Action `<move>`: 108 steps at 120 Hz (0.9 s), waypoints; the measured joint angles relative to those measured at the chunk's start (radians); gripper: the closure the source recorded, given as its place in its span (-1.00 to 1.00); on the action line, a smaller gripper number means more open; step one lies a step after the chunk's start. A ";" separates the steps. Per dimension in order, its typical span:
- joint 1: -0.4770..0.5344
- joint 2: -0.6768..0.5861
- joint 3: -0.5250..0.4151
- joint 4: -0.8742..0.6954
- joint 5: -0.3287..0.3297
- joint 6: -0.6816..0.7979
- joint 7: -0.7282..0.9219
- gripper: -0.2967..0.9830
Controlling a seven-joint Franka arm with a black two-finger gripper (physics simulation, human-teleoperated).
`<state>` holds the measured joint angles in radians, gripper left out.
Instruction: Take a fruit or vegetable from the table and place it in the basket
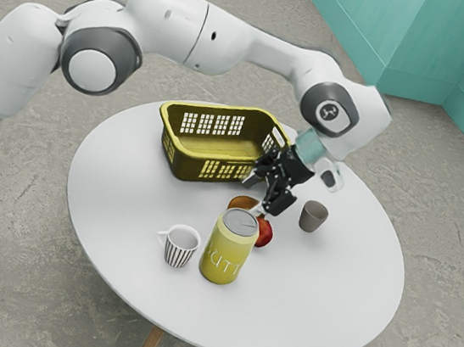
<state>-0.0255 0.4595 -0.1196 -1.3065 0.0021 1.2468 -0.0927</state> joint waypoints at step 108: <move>0.029 0.006 0.014 -0.092 -0.022 0.118 -0.007 -0.50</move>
<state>0.0034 0.4652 -0.1052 -1.3985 -0.0196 1.3649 -0.0996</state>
